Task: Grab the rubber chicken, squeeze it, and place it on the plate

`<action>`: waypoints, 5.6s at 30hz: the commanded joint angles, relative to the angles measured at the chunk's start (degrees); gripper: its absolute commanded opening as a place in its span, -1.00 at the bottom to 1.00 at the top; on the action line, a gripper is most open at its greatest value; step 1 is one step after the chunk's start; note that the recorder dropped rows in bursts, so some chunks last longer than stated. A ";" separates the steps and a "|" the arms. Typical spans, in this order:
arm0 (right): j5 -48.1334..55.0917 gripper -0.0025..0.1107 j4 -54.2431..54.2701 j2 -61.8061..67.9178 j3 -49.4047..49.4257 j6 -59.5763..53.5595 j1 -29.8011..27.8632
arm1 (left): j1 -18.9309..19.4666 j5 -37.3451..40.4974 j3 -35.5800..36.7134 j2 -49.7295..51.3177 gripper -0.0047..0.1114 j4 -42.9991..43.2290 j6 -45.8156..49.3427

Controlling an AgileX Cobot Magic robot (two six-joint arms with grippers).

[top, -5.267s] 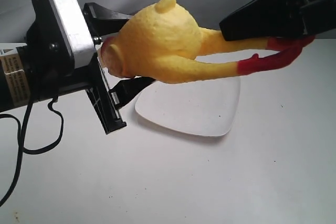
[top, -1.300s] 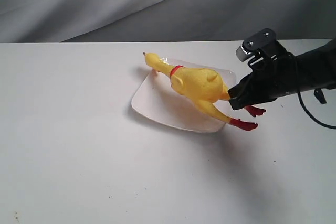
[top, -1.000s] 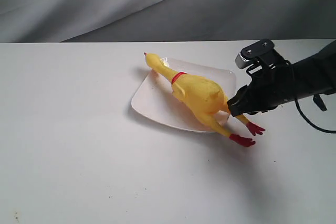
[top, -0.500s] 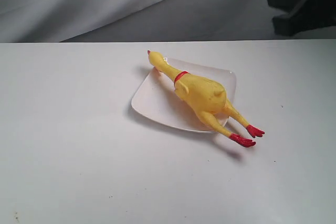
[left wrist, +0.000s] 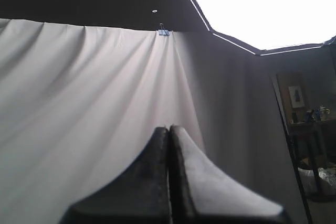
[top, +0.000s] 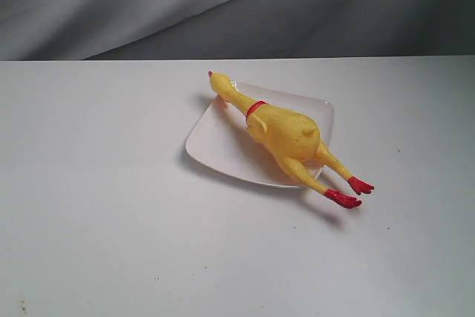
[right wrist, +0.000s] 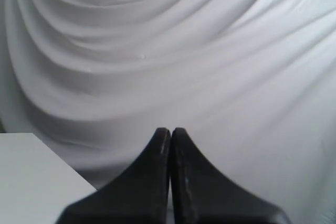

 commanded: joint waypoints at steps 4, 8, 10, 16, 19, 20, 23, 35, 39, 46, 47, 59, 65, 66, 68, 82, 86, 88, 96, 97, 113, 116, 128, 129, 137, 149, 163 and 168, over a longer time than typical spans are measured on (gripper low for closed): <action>0.87 -0.96 0.50 -7.17 1.45 0.32 0.13 | -0.08 0.00 0.38 -0.21 -0.92 -0.46 -0.57; 0.87 -0.96 0.50 -9.03 1.45 0.32 0.13 | -0.08 0.00 0.38 -0.21 -0.92 -0.21 -0.57; 0.87 -0.96 0.50 -9.15 1.34 0.32 0.13 | -0.08 0.00 0.38 -0.21 -0.92 -0.21 -0.57; 0.29 -0.96 0.70 -9.15 1.33 0.32 0.13 | -0.08 0.00 0.38 -0.21 -0.92 -0.23 -0.47; 0.12 -0.96 0.70 -9.15 1.33 0.32 0.13 | -0.08 0.00 0.38 -0.21 -0.92 -0.23 -0.47; -1.68 -0.96 0.70 -9.15 1.33 0.32 0.13 | -0.08 0.00 0.38 -0.21 -0.92 -0.23 -0.47; -7.96 -0.96 0.85 -9.15 1.33 0.32 0.13 | -0.08 0.00 0.38 -0.21 -0.92 -0.23 -0.47; -25.04 -0.96 5.17 -14.25 7.82 22.68 -2.09 | -0.08 0.00 0.38 -0.21 -0.92 -0.23 -0.47; -26.71 -0.96 4.09 -16.55 14.28 28.36 -6.77 | -0.08 0.00 0.38 -0.21 -0.92 -0.23 -0.47; -20.51 -0.96 -11.16 -18.49 24.59 43.22 -17.18 | -0.08 0.00 0.38 -0.21 -0.92 -0.23 -0.47; -19.10 -0.96 -13.28 -18.49 25.42 44.31 -18.40 | -0.08 0.00 0.38 -0.21 -0.92 -0.23 -0.47; -3.36 -0.96 -29.90 -19.34 28.54 51.11 -25.76 | -0.08 0.00 0.38 -0.21 -0.92 -0.23 -0.47; -3.61 -0.96 -35.17 -21.44 28.54 57.46 -25.76 | -0.08 0.00 0.38 -0.21 -0.92 -0.23 -0.36; -3.49 -0.96 -37.39 -21.44 28.54 59.95 -25.76 | -0.08 0.00 0.38 -0.21 -0.92 -0.23 -0.36; -2.97 -0.96 -42.65 -21.44 28.54 66.28 -25.76 | -0.08 0.00 0.38 -0.21 -0.92 -0.23 -0.36; -3.14 -0.96 -44.99 -21.44 33.23 61.31 -25.76 | -0.08 0.00 0.38 -0.21 -0.92 -0.23 -0.36; -6.17 -0.96 -43.84 -21.44 38.74 62.93 -25.76 | -0.08 0.00 0.38 -0.21 -0.92 -0.23 -0.36; -7.52 -0.96 -43.84 -21.44 41.67 63.04 -25.76 | -0.08 0.00 0.38 -0.21 -0.92 -0.23 -0.36; -6.02 -0.96 -46.62 -21.44 45.76 62.79 -25.76 | -0.08 0.00 0.38 -0.21 -0.92 -0.23 -0.36; -5.59 -0.96 -46.62 -21.44 45.76 62.79 -25.76 | -0.08 0.00 0.38 -0.21 -0.92 -0.23 -0.36; -3.81 -0.96 -46.78 -21.44 45.76 63.17 -25.76 | -0.08 0.00 0.38 -0.21 -0.92 -0.23 -0.36; -3.81 -0.96 -46.78 -21.44 45.76 63.17 -25.76 | -0.08 0.00 0.38 -0.21 -0.92 -0.23 -0.36; -3.81 -0.96 -46.78 -21.44 45.76 63.17 -25.76 | 2.48 0.00 0.38 -0.98 -0.92 -0.23 -0.38; -3.81 -0.96 -46.78 -21.44 45.76 63.17 -25.76 | 4.81 0.00 0.38 -1.91 -0.92 -0.23 -0.38; -3.81 -0.96 -46.80 -21.44 45.76 63.17 -25.76 | 28.12 0.00 -0.34 -5.52 -0.92 -0.23 -0.38; -3.81 -0.96 -46.80 -21.44 45.76 63.29 -25.76 | 31.25 0.00 -0.34 -5.52 -0.92 -0.23 -0.38; -3.81 -0.96 -46.80 -21.44 45.76 63.17 -25.76 | 31.25 -1.71 0.03 -5.52 -0.92 -12.08 12.44; -3.81 -0.96 -46.80 -21.44 45.76 63.17 -25.76 | 31.25 -0.78 0.03 -5.52 -0.92 -45.92 45.84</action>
